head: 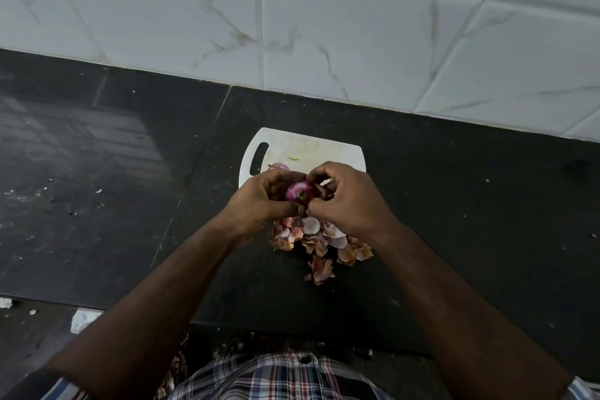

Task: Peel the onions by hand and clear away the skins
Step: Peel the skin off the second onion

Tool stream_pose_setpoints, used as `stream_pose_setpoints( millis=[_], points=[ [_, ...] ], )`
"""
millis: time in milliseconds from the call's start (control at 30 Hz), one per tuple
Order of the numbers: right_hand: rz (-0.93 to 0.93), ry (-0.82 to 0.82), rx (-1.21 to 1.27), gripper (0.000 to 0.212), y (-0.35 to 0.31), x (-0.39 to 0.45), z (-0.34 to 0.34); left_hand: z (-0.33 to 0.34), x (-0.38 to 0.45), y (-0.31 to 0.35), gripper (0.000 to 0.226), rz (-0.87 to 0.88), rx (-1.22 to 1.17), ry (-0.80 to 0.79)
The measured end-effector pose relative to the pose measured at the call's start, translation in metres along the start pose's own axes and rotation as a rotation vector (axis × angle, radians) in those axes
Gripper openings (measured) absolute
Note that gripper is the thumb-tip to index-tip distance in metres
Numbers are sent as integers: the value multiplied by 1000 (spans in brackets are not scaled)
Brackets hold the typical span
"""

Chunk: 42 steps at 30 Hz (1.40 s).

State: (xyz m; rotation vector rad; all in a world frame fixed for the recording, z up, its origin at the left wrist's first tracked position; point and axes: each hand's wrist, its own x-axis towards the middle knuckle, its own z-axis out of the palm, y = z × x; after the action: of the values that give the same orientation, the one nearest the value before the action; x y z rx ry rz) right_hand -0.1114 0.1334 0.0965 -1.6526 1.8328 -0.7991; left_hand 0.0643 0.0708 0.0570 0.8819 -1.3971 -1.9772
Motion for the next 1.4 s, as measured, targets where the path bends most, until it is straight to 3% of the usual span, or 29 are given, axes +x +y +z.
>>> stream_pose_setpoints(
  millis=[200, 367, 600, 967, 1100, 1400],
  points=[
    [-14, 19, 13, 35, 4, 3, 6, -1, 4, -1, 55, 31, 79, 15],
    [130, -11, 254, 29, 12, 9, 1, 2, 5, 0, 56, 40, 264, 59],
    [184, -78, 261, 57, 16, 16, -1, 4, 8, 3, 49, 128, 441, 2],
    [153, 5, 199, 36, 17, 17, 10, -2, 14, -2, 49, 283, 658, -10],
    [159, 39, 190, 27, 20, 19, 9, -2, 13, -1, 50, 251, 570, -13],
    [245, 23, 486, 22, 30, 18, -6, -11, 9, -7, 46, 13, -29, -36]
  ],
)
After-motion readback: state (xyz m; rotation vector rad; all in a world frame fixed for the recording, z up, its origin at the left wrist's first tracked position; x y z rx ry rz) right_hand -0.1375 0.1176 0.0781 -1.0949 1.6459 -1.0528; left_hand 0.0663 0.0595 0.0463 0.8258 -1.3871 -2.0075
